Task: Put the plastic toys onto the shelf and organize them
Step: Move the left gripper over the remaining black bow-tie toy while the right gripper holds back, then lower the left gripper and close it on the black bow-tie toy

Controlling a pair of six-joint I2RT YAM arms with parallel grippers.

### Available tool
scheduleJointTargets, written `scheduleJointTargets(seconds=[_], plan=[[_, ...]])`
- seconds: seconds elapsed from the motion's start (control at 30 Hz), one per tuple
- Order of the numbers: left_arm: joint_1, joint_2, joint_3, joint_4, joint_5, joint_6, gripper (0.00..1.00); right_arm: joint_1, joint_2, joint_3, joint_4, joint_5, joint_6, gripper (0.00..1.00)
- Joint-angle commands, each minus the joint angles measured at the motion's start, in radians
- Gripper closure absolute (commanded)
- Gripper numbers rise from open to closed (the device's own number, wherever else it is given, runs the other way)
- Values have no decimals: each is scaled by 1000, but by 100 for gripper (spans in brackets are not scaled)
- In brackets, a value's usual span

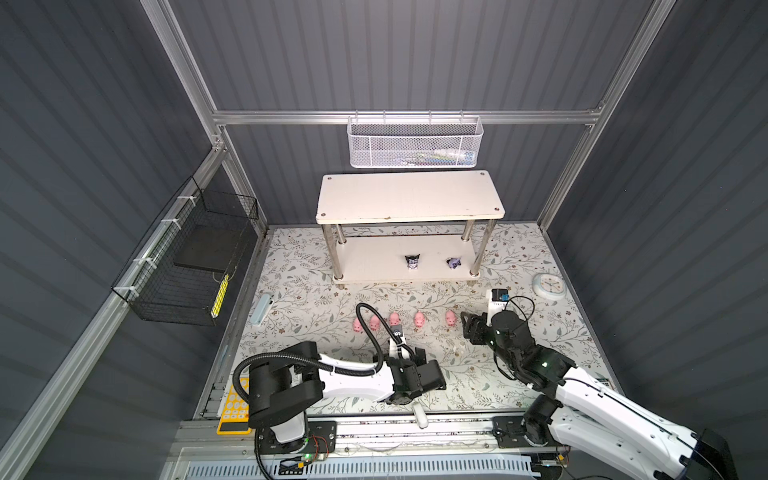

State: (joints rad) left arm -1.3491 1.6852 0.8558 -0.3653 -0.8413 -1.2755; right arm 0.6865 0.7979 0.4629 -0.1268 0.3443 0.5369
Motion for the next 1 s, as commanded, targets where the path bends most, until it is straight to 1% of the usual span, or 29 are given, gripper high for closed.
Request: scheduleJointTargets(seconds=[0.0,0.23,0.53,0.63,0.97], plan=[[11,30,14,-15,-3,5,1,-8,7,-11,17,2,-15,30],[26,50,20,1,-2,14,6,-22,21,-11,29,-11,-23,30],[42,70,28,30,-2,60,10,-42,45,-11,53,-41,-26,30],[43,73,31,33,-2,67,15,-43,53,-11,59,-48,-25,30],[43,76,33,32,-7,65,23,-47,66,-17,73,-56,-19,30]])
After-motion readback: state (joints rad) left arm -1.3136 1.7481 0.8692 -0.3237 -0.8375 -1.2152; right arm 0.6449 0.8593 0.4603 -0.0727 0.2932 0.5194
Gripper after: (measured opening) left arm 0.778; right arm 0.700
